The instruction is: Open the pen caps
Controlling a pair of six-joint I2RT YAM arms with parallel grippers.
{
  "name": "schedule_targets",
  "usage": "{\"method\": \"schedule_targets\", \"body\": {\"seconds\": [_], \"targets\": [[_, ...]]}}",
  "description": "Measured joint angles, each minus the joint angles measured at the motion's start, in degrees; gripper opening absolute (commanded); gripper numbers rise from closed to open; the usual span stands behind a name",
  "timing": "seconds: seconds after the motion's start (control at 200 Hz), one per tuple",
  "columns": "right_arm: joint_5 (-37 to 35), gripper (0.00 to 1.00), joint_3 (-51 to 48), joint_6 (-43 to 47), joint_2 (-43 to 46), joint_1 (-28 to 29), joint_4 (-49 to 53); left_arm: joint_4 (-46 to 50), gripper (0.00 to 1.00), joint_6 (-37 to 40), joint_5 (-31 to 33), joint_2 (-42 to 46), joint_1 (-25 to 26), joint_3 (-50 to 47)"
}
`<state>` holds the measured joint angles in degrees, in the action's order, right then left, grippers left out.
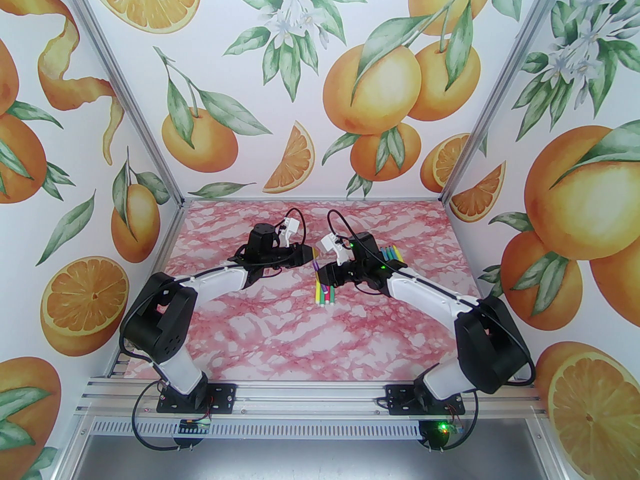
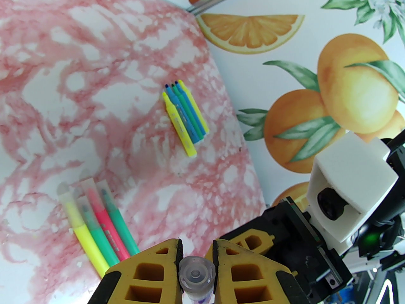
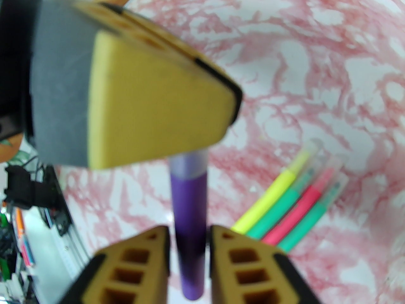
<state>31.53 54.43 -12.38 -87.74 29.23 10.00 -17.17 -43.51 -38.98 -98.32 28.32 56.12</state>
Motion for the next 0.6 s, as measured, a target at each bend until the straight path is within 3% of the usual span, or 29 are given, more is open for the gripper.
{"method": "schedule_targets", "body": {"seconds": [0.6], "targets": [[0.57, 0.33, -1.2, -0.24, -0.96, 0.0, -1.77, 4.13, 0.0, 2.38, 0.02, 0.57, -0.2, 2.99]]}}
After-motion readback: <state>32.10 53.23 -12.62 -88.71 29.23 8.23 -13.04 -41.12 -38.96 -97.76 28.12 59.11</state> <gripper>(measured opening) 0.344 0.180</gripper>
